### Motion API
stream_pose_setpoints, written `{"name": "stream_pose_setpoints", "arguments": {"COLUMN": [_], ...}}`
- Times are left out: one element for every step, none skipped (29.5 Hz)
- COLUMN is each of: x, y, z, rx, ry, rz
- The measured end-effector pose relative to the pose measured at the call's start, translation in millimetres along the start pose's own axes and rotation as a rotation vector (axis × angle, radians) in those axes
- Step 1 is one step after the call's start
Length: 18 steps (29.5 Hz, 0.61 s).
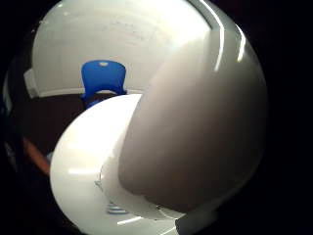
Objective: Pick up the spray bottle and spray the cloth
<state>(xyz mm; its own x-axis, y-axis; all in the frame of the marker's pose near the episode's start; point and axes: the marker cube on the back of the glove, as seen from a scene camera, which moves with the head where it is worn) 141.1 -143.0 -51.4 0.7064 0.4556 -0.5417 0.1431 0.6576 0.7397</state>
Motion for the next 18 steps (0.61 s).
{"name": "stream_pose_setpoints", "arguments": {"x": [-0.1, 0.0, 0.1, -0.1, -0.9, -2.2, -3.8, -5.4, -6.9, -8.2, -9.4, -10.8, -12.2, -13.6, -14.7, -15.2, -15.3, -14.9], "y": [-2.4, -3.8, -4.1, -3.7, -2.8, -1.7, -0.7, -0.2, -0.4, -1.6, -3.8, -6.7, -10.1, -13.4, -16.3, -18.3, -19.5, -19.8], "z": [-1.7, -3.1, -4.2, -4.9, -5.5, -5.9, -6.3, -6.6, -7.0, -7.3, -7.8, -8.3, -8.7, -8.8, -8.6, -7.7, -6.1, -3.9], "rx": [0.01, 0.018, 0.026, 0.033, 0.039, 0.044, 0.049, 0.053, 0.059, 0.065, 0.073, 0.082, 0.091, 0.102, 0.113, 0.124, 0.137, 0.15], "ry": [-0.035, -0.074, -0.117, -0.163, -0.212, -0.259, -0.302, -0.34, -0.374, -0.406, -0.438, -0.472, -0.507, -0.545, -0.585, -0.625, -0.666, -0.705], "rz": [0.043, 0.093, 0.148, 0.206, 0.263, 0.314, 0.357, 0.39, 0.415, 0.437, 0.456, 0.475, 0.498, 0.524, 0.554, 0.585, 0.615, 0.644]}}
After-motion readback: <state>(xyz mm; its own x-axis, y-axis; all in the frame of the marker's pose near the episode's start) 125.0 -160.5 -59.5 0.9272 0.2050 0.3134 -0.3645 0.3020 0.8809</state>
